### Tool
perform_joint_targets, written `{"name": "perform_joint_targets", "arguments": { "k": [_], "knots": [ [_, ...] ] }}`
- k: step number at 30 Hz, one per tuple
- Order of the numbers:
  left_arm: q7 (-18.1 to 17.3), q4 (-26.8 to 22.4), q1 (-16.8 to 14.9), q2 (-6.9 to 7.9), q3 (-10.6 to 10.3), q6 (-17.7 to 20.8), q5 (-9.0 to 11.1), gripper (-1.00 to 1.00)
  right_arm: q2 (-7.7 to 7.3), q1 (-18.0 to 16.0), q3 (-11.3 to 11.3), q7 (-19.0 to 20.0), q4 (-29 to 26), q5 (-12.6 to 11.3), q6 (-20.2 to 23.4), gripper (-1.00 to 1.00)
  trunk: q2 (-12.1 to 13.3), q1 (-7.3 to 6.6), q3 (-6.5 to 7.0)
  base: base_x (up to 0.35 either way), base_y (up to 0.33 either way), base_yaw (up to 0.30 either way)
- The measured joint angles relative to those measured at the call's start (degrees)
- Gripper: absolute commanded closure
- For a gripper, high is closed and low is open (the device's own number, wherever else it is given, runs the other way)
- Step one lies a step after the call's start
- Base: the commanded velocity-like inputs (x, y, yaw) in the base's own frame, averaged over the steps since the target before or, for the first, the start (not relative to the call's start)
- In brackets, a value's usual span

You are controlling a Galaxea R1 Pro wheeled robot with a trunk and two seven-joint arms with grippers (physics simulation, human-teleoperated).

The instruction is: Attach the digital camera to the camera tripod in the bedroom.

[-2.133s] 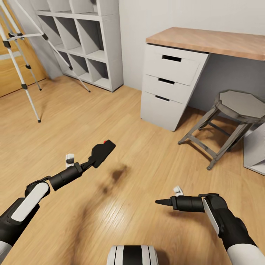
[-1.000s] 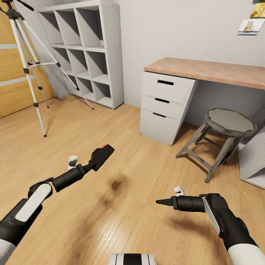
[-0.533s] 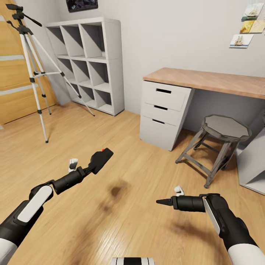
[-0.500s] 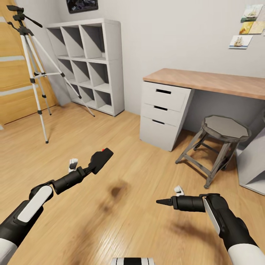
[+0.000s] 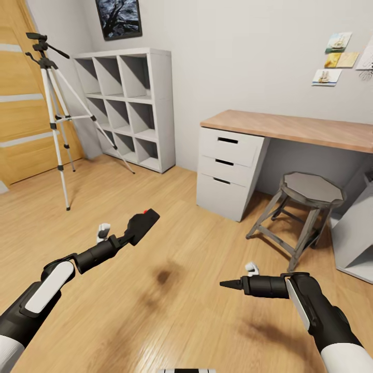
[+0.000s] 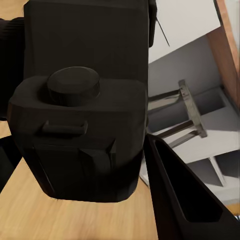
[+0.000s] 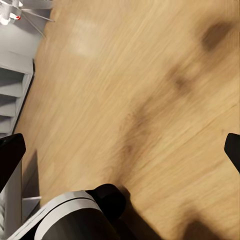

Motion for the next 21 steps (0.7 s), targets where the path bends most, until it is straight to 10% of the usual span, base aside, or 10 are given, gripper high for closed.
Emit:
{"name": "perform_joint_targets", "arguments": {
  "k": [21],
  "knots": [
    [-0.1,0.1,0.0,-0.71,-0.1,-0.2,-0.2,1.0,0.0,0.0,0.0,0.0,0.0,0.1,0.0,-1.0,0.3,-0.54,4.66,0.0,0.0,0.0]
  ]
}}
